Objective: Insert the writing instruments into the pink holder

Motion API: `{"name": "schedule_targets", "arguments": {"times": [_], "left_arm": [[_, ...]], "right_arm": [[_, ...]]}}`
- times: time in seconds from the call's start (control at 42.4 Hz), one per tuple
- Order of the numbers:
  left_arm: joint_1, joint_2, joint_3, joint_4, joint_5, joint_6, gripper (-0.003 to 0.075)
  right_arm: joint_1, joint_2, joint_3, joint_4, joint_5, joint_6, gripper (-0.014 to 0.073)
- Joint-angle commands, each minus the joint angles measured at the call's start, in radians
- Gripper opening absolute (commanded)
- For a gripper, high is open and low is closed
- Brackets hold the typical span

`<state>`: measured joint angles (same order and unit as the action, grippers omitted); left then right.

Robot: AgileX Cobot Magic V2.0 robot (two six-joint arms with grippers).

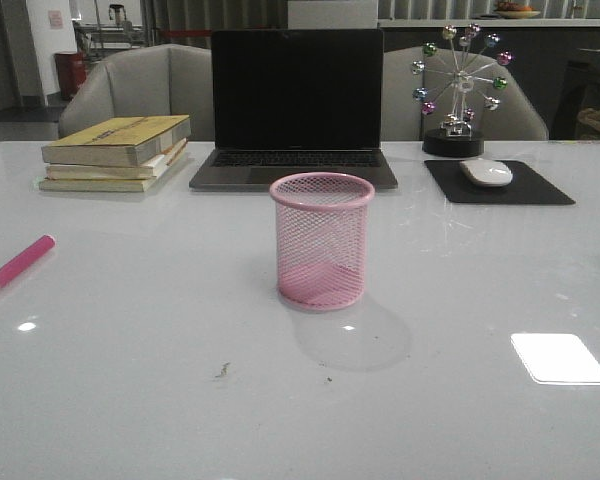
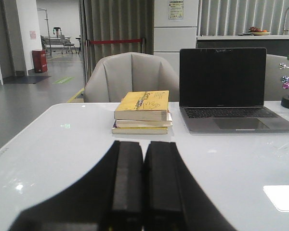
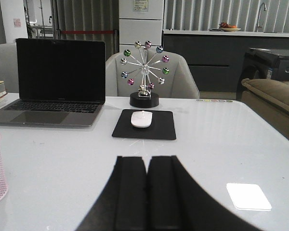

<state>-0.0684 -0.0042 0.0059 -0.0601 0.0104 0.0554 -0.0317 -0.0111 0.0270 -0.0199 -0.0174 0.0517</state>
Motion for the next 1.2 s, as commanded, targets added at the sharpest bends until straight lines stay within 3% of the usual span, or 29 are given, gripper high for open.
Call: {"name": "schedule_targets", "arguments": {"times": [0.0, 0.754, 0.919, 1.037, 1.178], "left_arm": [[0.001, -0.02, 0.003, -0.006, -0.089, -0.008, 0.0091], [0.001, -0.02, 0.003, -0.006, -0.089, -0.008, 0.0091], [0.001, -0.02, 0.001, -0.003, -0.162, -0.008, 0.0091], [0.001, -0.02, -0.066, -0.003, -0.184, -0.008, 0.0091], [0.001, -0.016, -0.243, -0.003, -0.049, -0.008, 0.0091]], "right_arm": [[0.003, -0.019, -0.003, -0.008, -0.097, -0.004, 0.0057], [0.003, -0.019, -0.003, -0.008, -0.119, -0.004, 0.0057], [0.003, -0.019, -0.013, -0.008, -0.137, -0.004, 0.0057], [0.004, -0.019, -0.09, -0.008, -0.102, -0.004, 0.0057], [0.004, -0.012, -0.242, -0.008, 0.0, -0.004, 0.0057]]}}
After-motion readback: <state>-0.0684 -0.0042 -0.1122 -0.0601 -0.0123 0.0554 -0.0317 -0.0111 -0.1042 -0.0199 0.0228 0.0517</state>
